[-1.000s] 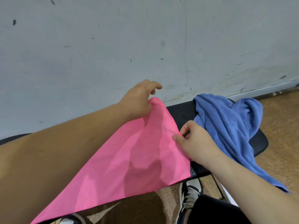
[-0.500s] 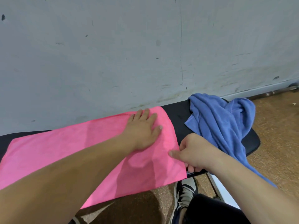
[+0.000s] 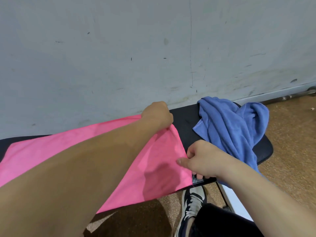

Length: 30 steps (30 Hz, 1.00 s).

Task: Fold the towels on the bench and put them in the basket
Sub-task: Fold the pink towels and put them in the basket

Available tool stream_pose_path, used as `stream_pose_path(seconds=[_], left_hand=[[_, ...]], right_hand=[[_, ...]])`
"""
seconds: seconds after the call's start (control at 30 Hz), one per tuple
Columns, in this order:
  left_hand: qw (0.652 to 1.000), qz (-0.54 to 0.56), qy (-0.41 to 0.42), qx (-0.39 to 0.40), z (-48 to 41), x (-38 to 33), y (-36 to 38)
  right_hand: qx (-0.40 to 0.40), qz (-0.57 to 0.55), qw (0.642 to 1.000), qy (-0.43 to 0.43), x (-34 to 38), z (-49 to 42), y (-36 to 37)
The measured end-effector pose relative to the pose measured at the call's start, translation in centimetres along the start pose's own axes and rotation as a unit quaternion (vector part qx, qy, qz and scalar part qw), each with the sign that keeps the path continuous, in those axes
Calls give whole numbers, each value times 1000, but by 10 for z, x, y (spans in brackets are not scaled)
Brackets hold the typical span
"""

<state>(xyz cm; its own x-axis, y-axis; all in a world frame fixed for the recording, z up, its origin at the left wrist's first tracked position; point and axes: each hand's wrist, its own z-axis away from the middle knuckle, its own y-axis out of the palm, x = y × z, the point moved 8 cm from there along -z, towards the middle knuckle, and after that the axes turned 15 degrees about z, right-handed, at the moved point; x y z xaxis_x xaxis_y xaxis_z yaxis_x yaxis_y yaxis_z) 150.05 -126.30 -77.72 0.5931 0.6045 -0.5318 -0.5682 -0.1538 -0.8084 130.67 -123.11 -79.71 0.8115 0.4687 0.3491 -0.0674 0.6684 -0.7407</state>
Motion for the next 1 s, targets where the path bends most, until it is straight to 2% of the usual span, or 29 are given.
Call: stream_pose_path(seconds=[0.1, 0.23, 0.3, 0.4, 0.53, 0.63, 0.77, 0.87, 1.0], left_hand=[[997, 69, 28, -27, -3, -5, -8], [960, 276, 50, -5, 7, -26, -12], [933, 358, 48, -4, 15, -38, -16], [909, 414, 52, -9, 29, -47, -28], [902, 431, 17, -15, 37, -14, -50], [900, 434, -23, -35, 47, 26, -76], [889, 443, -80, -79, 65, 92, -117], [878, 456, -93, -117, 78, 142, -150], [879, 438, -98, -157, 93, 205, -188]], right_hand=[[-5, -27, 1000, 0, -5, 11, -13], [-67, -44, 997, 1, -18, 37, -51], [-81, -100, 992, -15, -24, 52, -63], [-93, -204, 974, -42, -23, 68, -68], [-118, -200, 969, -88, 9, 66, -59], [-86, -194, 965, -154, 53, 61, -43], [-76, -112, 961, -240, 127, 55, -19], [-84, -68, 956, -273, 181, 52, 0], [-75, -44, 945, -315, 250, 46, 28]])
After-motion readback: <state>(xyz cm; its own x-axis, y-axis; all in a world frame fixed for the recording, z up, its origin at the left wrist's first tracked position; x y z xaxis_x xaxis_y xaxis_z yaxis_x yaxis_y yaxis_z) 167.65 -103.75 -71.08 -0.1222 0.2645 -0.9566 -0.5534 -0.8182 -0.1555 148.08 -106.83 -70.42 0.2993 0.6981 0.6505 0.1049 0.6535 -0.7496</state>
